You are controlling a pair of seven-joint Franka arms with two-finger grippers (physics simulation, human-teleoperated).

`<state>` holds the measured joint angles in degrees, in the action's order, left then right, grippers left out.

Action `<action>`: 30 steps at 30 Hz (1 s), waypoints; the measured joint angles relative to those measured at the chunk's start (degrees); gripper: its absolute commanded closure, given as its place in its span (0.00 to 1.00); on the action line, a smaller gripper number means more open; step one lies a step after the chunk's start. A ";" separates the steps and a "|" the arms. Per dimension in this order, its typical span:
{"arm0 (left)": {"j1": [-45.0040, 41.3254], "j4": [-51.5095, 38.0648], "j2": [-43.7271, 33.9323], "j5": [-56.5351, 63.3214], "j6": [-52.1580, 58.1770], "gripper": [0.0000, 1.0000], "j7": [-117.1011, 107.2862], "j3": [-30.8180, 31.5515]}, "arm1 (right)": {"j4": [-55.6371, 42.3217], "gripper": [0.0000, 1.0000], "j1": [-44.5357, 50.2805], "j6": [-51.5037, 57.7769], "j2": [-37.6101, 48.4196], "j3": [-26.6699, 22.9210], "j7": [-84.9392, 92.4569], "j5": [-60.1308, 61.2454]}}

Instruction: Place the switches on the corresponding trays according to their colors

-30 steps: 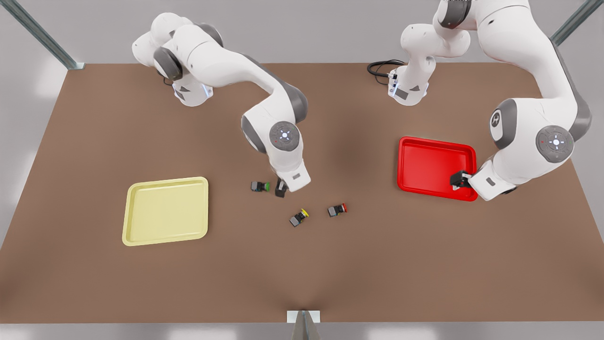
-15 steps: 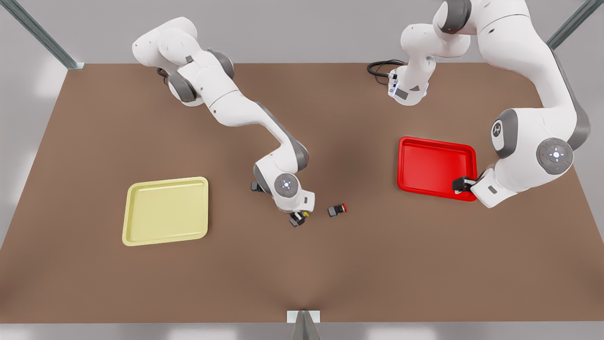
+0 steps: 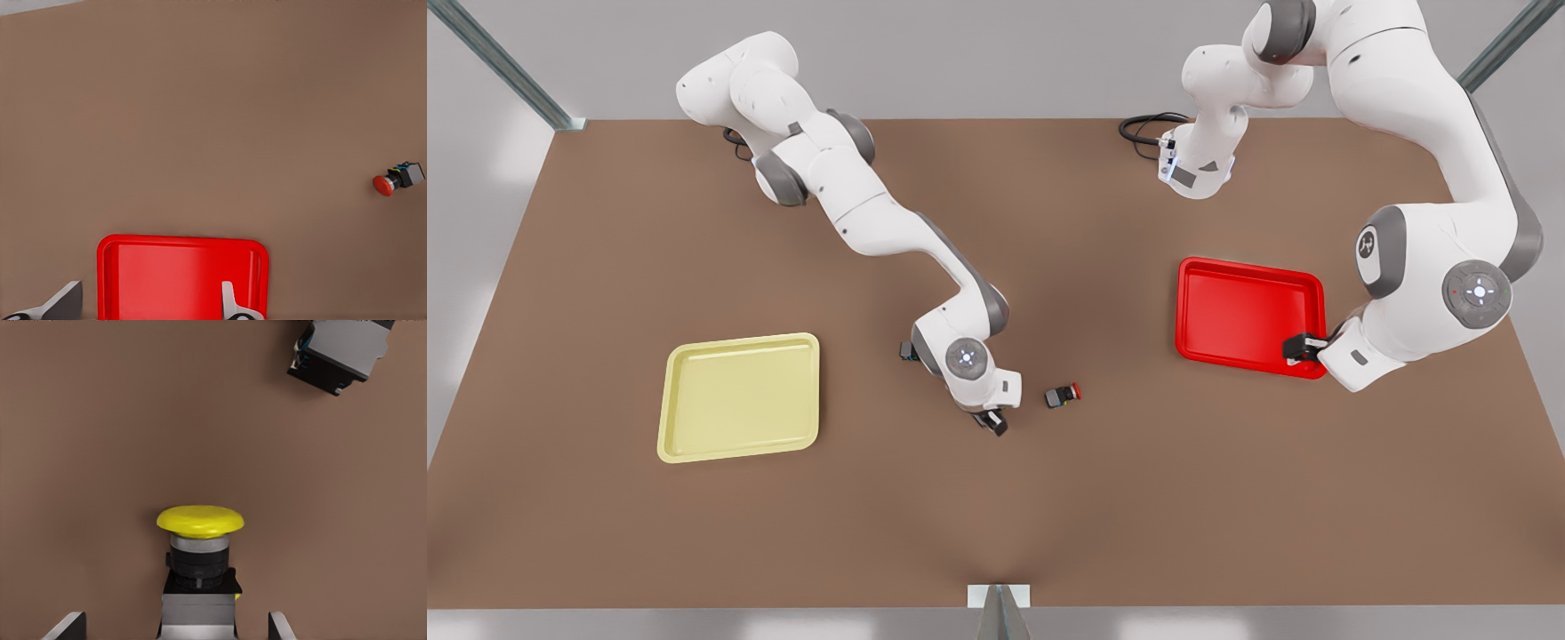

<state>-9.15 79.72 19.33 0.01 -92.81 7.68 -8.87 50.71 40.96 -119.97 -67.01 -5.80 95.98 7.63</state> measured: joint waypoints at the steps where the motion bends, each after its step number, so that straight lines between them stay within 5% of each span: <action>1: 0.00 0.00 0.01 0.00 0.00 0.00 0.05 0.00 | 0.09 0.00 0.00 -0.01 -0.23 0.00 0.04 0.09; 2: 0.00 0.00 0.01 0.00 0.00 0.00 0.05 0.00 | 0.17 0.00 0.00 -0.08 -0.24 0.00 0.00 0.42; 4: 0.03 0.00 0.01 -0.01 0.00 0.00 0.05 -0.18 | 0.18 0.31 0.00 -0.09 -0.41 -0.17 0.01 1.07; 30: 0.00 0.09 0.01 -0.10 0.33 0.00 0.14 -0.26 | 0.18 0.50 0.70 1.15 -0.15 -0.89 -0.35 1.42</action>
<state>-9.14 79.81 19.34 -0.10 -92.48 7.82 -9.14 50.89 41.66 -118.82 -67.15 -6.70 95.62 9.05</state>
